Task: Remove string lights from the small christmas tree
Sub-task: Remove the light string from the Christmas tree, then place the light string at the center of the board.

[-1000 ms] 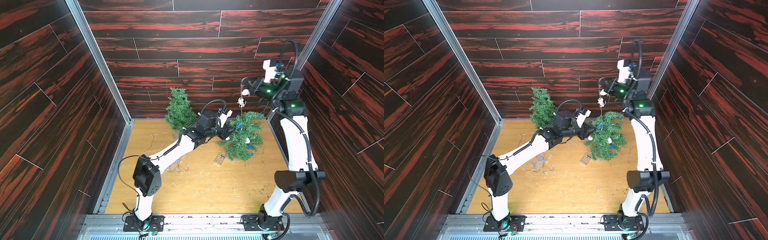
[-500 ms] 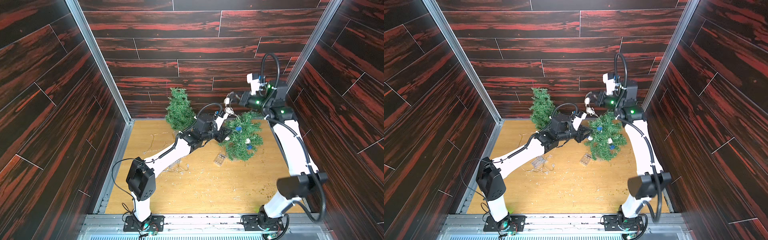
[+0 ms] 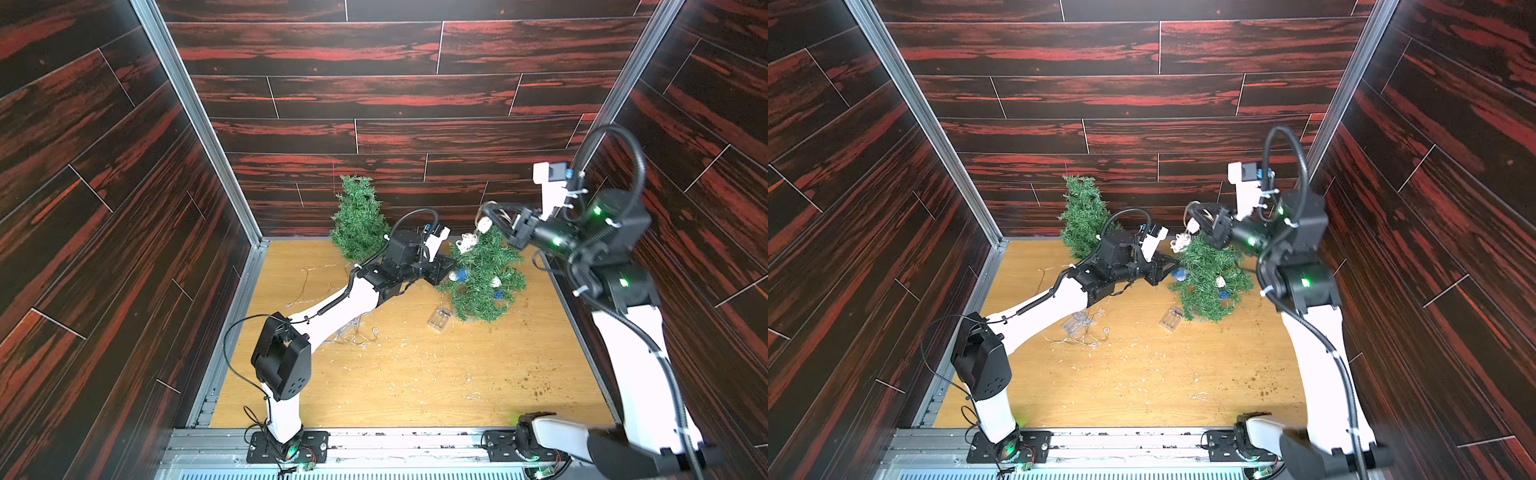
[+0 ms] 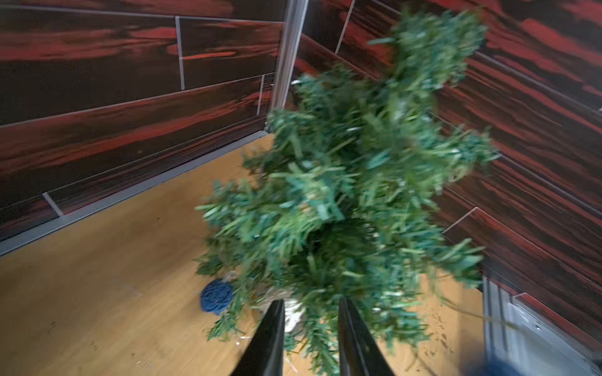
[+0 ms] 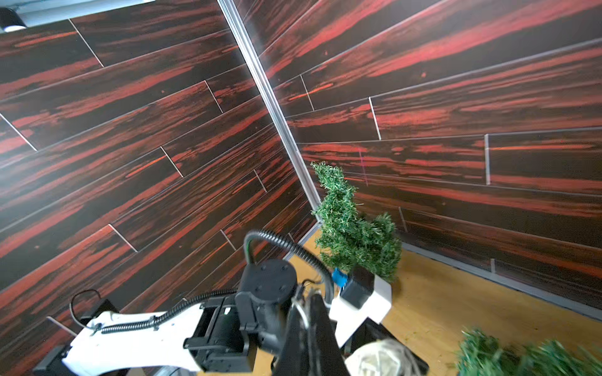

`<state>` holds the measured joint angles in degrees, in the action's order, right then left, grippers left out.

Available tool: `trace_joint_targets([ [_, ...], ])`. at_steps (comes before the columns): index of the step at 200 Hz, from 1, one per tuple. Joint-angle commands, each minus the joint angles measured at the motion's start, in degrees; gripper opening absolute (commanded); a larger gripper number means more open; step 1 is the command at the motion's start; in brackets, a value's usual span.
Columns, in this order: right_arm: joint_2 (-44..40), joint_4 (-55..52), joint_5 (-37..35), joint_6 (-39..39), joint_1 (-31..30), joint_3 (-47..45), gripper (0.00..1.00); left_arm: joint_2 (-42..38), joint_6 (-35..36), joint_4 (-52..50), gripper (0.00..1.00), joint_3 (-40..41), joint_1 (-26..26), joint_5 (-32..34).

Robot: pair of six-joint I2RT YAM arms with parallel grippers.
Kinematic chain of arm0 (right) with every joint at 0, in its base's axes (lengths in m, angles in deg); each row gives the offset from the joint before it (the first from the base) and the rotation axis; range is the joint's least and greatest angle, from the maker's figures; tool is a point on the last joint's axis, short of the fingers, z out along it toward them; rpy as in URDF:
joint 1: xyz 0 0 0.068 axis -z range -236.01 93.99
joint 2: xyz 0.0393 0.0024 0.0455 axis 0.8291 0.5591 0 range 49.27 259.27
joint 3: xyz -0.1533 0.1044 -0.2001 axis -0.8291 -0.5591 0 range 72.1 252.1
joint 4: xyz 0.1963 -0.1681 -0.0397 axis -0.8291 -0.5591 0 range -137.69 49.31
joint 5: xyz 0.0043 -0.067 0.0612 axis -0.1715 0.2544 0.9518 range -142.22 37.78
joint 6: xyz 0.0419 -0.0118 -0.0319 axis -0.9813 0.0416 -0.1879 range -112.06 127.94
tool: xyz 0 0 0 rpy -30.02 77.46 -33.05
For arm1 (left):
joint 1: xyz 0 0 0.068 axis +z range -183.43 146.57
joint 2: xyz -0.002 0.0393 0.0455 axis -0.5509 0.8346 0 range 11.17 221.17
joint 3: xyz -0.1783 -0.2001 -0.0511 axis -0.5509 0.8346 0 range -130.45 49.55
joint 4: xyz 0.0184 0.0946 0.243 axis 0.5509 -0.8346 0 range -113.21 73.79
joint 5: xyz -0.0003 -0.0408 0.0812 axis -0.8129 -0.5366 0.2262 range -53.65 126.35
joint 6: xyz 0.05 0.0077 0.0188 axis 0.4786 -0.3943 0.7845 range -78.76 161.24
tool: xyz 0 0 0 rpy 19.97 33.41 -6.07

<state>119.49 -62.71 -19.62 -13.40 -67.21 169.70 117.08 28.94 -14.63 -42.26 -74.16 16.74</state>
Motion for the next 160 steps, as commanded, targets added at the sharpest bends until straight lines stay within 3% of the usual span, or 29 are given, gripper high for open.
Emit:
trace_joint_targets([
  [1,-4.01,-1.96,-7.70,3.63,-0.14,-3.47,0.00,-3.97,-0.03,1.40,0.31,1.24,0.96,0.75],
  [66,-19.09,-8.49,-48.83,4.97,0.04,-20.01,0.00,-5.14,1.39,0.01,0.31,2.41,1.44,0.97],
  [96,-24.73,-12.12,-58.39,5.22,0.08,-27.02,0.00,-7.53,0.32,0.29,0.30,2.70,1.44,-0.53],
  [132,-27.32,-16.95,-55.62,-0.35,2.19,-34.87,0.00,-8.40,-1.78,1.14,0.29,2.73,1.29,-1.74],
  [160,-26.13,-17.43,-39.20,-2.91,10.53,-41.51,0.00,-8.86,-2.38,1.23,0.29,3.35,0.36,-1.87],
])
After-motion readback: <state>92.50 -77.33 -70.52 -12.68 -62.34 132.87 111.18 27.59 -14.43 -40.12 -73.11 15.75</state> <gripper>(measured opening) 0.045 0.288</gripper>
